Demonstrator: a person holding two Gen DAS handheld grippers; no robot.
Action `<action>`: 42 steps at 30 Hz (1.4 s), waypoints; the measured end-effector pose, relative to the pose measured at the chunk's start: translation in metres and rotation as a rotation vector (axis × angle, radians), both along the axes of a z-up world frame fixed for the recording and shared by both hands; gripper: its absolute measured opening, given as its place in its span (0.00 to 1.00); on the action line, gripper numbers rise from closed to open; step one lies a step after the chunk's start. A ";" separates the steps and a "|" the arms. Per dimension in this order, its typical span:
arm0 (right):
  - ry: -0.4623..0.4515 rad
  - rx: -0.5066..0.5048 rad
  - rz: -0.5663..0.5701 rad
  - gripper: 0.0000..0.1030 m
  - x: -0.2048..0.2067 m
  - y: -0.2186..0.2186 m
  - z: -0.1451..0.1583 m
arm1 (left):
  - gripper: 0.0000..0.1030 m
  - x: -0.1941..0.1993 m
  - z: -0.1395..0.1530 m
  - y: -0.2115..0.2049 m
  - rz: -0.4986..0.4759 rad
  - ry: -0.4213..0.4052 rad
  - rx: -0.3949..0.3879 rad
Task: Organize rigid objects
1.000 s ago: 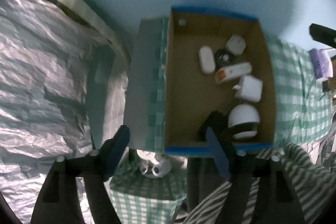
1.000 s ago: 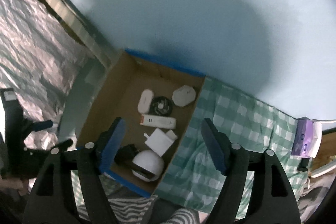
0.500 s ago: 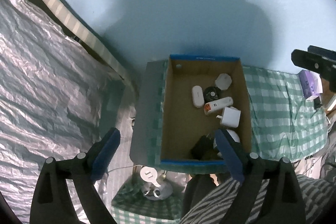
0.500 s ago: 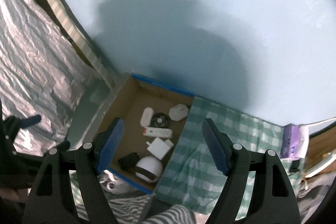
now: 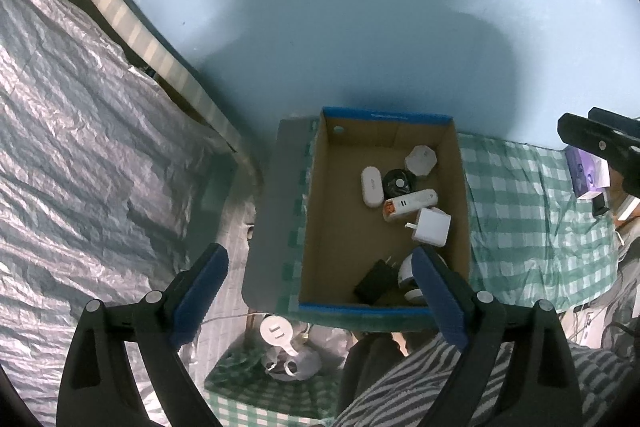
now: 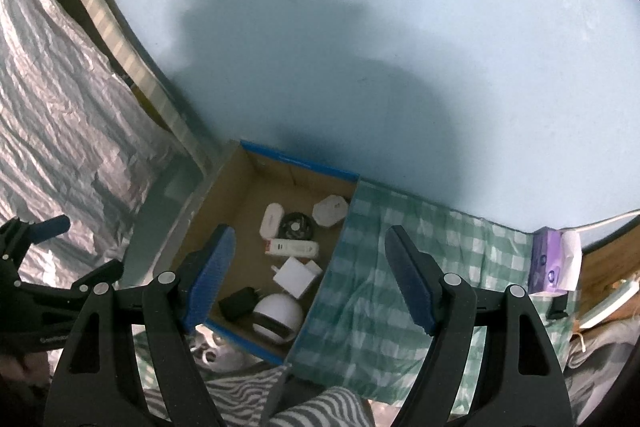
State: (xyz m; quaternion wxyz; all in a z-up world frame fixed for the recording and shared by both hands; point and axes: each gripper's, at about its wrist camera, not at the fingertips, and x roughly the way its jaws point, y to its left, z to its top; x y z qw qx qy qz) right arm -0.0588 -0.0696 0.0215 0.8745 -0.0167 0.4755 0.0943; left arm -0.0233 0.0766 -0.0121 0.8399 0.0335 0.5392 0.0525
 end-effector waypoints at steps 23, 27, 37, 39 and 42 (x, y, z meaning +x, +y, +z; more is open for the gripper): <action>0.031 0.009 0.005 0.75 0.001 -0.004 -0.007 | 0.92 -0.003 -0.003 -0.006 0.012 0.015 0.009; 0.035 0.009 0.005 0.75 0.001 -0.007 -0.008 | 0.92 -0.002 -0.003 -0.007 0.010 0.017 0.009; 0.044 0.006 0.014 0.75 0.005 -0.011 -0.009 | 0.92 0.000 -0.004 -0.010 0.010 0.014 0.012; 0.044 0.008 0.015 0.75 0.005 -0.011 -0.009 | 0.92 0.002 -0.005 -0.011 0.012 0.017 0.016; 0.046 0.007 0.018 0.75 0.006 -0.010 -0.009 | 0.92 0.003 -0.005 -0.010 0.017 0.020 0.019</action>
